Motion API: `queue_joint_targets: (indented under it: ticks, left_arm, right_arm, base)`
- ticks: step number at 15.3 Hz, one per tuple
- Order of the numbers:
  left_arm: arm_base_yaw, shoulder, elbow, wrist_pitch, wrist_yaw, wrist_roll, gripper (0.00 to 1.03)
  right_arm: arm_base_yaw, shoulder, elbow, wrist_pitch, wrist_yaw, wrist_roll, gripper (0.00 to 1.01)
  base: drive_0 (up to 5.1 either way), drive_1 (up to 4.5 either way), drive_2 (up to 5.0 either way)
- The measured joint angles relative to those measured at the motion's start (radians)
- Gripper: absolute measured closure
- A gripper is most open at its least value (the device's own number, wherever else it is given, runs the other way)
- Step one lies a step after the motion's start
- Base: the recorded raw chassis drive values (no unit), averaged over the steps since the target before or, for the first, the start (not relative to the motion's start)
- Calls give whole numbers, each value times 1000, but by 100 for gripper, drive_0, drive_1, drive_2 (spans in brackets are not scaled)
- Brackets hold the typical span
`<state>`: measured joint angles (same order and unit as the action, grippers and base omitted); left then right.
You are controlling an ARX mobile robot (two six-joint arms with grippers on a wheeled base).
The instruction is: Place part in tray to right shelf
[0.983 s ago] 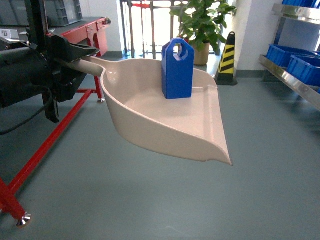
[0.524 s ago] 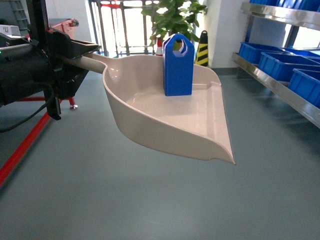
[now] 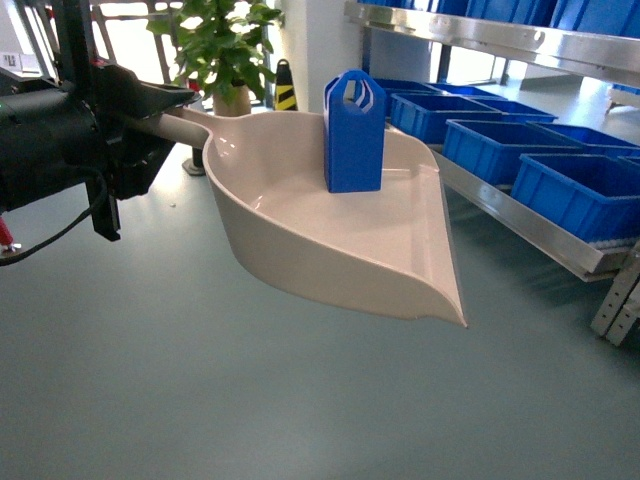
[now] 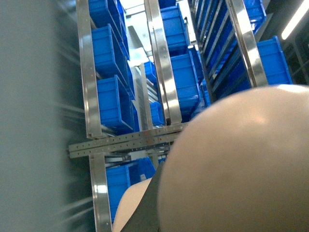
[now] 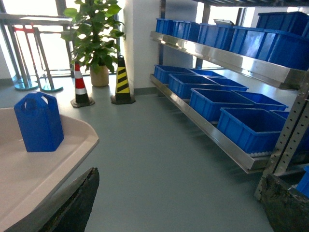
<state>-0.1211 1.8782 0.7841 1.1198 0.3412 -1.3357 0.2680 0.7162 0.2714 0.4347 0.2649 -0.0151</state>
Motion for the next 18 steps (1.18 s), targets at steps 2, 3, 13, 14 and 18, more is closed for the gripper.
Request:
queue_joint_targets:
  ticks: [2,3,13,14,18]
  left_arm:
    - [0,0,0,1,0,0,89]
    - [0,0,0,1,0,0,89]
    - [1,0,0,0,0,0,89]
    - [1,0,0,1,0,0,89]
    - [1,0,0,0,0,0,89]
  right_arm:
    - [0,0,0,0,0,0,3]
    - [0,0,0,0,0,0,3]
    - [0,0,0,0,0,0,3]
    - [0,0,0,0,0,0,3]
    - [0,0,0,0,0,0,3]
  base:
    - [-184,-184,-184]
    - [-184,-184,-184]
    - [-184,-184,-184]
    - [-184,-184,-184]
    - [-184,-184,-184]
